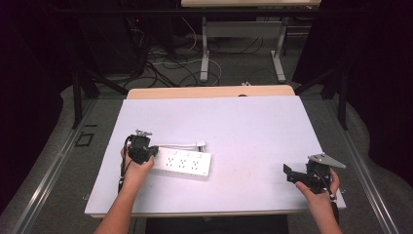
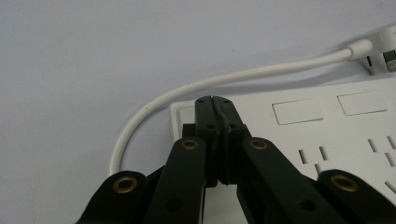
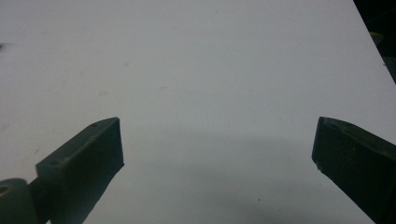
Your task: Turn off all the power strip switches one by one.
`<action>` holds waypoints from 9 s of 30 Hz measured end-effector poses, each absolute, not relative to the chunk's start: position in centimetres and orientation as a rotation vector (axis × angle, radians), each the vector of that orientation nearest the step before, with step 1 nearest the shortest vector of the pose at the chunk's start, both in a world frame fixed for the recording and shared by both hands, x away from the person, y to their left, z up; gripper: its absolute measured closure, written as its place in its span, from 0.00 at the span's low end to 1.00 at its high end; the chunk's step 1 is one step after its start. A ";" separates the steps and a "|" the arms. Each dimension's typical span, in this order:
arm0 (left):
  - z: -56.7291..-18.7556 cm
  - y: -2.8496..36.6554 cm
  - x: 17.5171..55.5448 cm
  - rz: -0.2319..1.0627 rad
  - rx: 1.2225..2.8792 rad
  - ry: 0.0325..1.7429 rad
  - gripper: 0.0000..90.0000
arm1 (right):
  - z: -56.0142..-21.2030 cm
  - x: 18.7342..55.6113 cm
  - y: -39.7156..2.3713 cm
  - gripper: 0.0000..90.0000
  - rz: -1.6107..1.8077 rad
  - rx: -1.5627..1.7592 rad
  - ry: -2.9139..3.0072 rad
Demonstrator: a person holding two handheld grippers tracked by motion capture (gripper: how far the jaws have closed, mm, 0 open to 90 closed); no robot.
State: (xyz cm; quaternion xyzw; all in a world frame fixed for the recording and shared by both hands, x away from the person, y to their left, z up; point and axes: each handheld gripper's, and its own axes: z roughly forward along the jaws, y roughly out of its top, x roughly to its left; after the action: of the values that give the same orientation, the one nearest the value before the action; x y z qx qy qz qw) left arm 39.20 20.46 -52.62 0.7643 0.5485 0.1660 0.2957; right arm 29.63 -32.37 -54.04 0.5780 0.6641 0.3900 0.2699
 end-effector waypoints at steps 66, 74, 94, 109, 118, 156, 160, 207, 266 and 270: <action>-52.0 16.8 38.3 0.342 2.032 1.332 1.00 | -54.0 29.6 -32.3 0.02 1.065 1.564 1.763; -52.1 16.2 39.0 0.325 2.037 1.337 1.00 | -54.0 29.7 -32.2 0.02 1.069 1.560 1.751; -52.5 15.0 39.9 0.301 2.059 1.359 1.00 | -53.9 29.6 -32.3 0.02 1.054 1.573 1.783; -52.5 15.2 39.8 0.301 2.065 1.356 1.00 | -53.8 29.6 -32.3 0.02 1.054 1.572 1.782; -52.8 15.0 39.9 0.293 2.075 1.347 1.00 | -53.9 29.6 -32.4 0.02 1.054 1.572 1.784; -52.2 14.1 39.2 0.310 2.078 1.311 1.00 | -53.9 29.6 -32.2 0.02 1.060 1.588 1.782; -52.0 13.5 39.0 0.304 2.090 1.281 1.00 | -54.0 29.6 -32.3 0.02 1.059 1.576 1.787; -52.7 11.6 38.8 0.310 2.126 1.210 1.00 | -54.0 29.6 -32.2 0.03 1.070 1.579 1.771; -52.7 9.0 38.2 0.323 2.155 1.133 1.00 | -54.0 29.6 -32.3 0.03 1.075 1.567 1.769; -52.8 8.7 38.3 0.317 2.153 1.132 1.00 | -53.9 29.5 -32.4 0.03 1.066 1.579 1.779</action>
State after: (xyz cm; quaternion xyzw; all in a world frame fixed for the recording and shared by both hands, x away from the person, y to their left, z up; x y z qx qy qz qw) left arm 38.32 8.70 -52.82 0.8261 0.4346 0.1215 0.3375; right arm 29.49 -32.36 -53.89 0.5843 0.6582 0.3944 0.2645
